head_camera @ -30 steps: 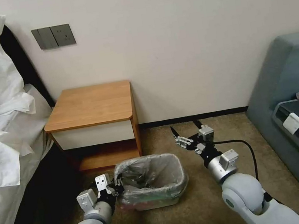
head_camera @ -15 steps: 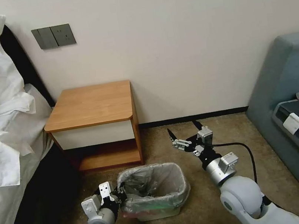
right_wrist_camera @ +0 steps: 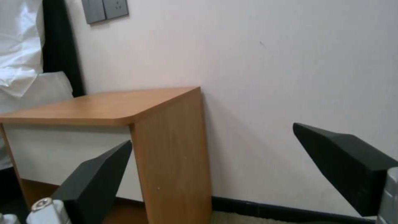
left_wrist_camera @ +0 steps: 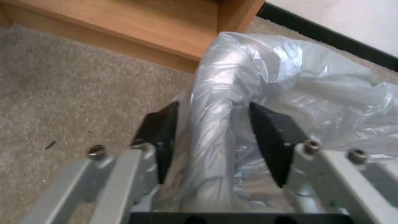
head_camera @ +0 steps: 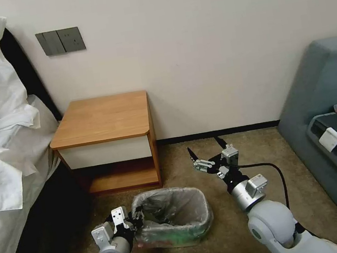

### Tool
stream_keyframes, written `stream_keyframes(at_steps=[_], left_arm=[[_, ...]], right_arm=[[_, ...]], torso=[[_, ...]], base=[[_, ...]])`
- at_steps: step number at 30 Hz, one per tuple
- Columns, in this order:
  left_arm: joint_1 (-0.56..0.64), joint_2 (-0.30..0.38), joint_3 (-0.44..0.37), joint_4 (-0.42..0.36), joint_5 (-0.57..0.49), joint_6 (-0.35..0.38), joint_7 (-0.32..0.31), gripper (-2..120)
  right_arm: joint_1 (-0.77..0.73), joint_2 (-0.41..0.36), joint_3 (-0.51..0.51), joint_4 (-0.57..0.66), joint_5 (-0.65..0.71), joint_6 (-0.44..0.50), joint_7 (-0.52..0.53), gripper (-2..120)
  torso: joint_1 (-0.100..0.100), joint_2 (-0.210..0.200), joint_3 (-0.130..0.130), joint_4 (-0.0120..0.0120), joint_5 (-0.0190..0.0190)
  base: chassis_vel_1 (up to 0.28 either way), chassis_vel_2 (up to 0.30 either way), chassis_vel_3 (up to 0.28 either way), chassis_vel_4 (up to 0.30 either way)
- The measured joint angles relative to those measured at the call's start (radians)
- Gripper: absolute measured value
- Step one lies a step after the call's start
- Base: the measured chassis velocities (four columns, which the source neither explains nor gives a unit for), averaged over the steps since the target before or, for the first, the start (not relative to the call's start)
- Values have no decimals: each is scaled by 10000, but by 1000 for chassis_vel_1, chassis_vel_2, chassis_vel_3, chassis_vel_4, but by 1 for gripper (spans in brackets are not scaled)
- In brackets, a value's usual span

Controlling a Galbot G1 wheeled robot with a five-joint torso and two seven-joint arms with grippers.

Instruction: Pick up the garbage bag from the table and place it over the trash can.

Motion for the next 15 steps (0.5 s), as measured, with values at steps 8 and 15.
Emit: stream_keyframes(at_steps=[8,15], left_arm=[[126,-230,-36,-203,37,-86,-419,81],[301,-232,-162,-575,336,-429,-715,99]], right_arm=[[-143,38,73,-65,-73,62,-45,100],[-956,476,202,52,-519,226,8,100]], torso=[[0,0,0,1,0],[0,0,-1,0,0]], base=[[0,0,0,0],[0,0,0,0]])
